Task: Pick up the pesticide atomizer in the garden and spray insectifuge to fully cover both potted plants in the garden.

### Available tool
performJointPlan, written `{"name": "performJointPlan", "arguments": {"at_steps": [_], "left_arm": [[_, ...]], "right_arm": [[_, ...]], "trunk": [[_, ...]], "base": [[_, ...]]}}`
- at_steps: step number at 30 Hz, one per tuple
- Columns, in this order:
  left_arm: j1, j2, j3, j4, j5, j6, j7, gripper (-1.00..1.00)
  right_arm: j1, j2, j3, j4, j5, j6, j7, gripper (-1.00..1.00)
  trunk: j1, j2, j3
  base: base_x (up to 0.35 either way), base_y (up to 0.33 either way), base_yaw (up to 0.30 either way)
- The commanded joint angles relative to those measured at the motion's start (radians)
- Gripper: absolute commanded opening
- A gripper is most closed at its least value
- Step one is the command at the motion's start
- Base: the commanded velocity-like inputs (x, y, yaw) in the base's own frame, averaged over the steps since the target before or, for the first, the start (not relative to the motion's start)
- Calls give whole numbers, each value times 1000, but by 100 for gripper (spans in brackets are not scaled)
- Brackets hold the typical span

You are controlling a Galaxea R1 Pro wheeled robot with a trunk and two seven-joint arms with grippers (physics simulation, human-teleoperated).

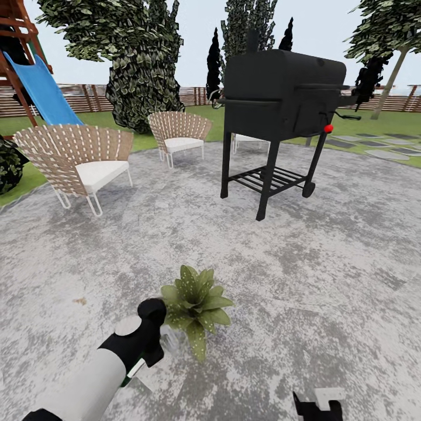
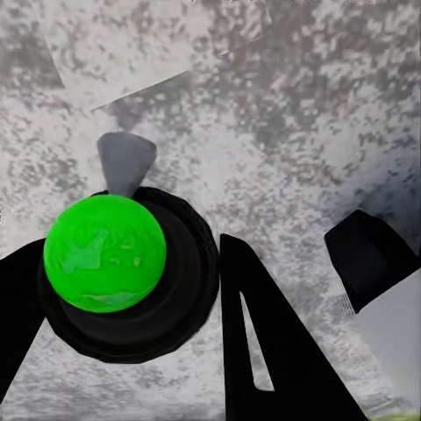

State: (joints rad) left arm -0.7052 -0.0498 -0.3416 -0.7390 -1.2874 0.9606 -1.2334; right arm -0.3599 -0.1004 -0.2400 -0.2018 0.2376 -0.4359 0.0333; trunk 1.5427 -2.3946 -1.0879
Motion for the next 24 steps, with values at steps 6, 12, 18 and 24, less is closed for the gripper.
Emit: {"name": "performJointPlan", "arguments": {"at_steps": [6,12,18,24], "left_arm": [[-2,-8,-3,-38,-6,9,-7,-100],[1,-5,3,-28,0,8,-6,-100],[18,-5,33,-26,27,7,5,-100],[35,-43,54,68,249,-3,297,-100]], "right_arm": [[-1,-4,-8,1,9,-4,3,100],[-1,-5,-8,1,8,-4,3,100],[-1,-4,-8,1,8,-4,3,100],[-1,-4,-8,1,8,-4,3,100]], "trunk": [[0,0,-1],[0,0,-1],[0,0,-1],[0,0,-1]], "base": [[0,0,0],[0,0,0],[0,0,0],[0,0,0]]}}
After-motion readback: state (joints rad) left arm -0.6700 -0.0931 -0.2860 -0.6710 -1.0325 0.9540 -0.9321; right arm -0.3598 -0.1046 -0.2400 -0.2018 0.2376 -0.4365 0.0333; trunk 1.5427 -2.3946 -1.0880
